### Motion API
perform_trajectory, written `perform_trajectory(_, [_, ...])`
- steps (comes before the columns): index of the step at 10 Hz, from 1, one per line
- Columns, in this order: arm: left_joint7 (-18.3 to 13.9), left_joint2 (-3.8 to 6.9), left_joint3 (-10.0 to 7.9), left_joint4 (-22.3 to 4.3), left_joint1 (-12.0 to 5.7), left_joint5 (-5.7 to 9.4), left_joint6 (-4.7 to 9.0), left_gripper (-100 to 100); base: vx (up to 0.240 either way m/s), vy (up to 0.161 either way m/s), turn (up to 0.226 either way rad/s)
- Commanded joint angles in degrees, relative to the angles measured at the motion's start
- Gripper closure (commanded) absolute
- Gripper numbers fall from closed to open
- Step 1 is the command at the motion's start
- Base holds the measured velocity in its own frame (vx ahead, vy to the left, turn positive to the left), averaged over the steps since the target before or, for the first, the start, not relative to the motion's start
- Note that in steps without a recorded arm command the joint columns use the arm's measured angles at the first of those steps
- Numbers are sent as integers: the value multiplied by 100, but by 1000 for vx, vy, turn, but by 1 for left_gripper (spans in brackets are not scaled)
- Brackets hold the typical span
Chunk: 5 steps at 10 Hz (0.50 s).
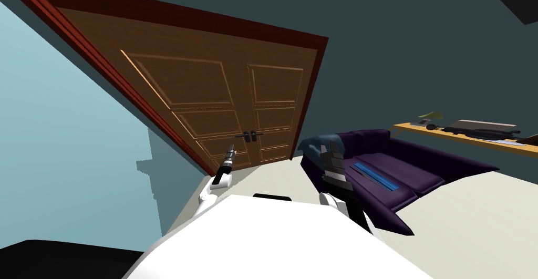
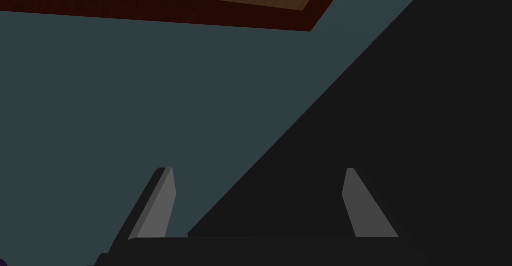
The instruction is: Pull the door open
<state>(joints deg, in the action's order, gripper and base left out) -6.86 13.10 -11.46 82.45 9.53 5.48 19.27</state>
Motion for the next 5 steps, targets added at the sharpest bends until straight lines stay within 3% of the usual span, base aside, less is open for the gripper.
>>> perform_trajectory(1, [-47, 40, -38, -171, -60, 40, -25, -100, 167, 21, -34])
perform_trajectory(5, [-137, 127, -128, -550, -203, 129, -80, -100, 145, 7, -34])
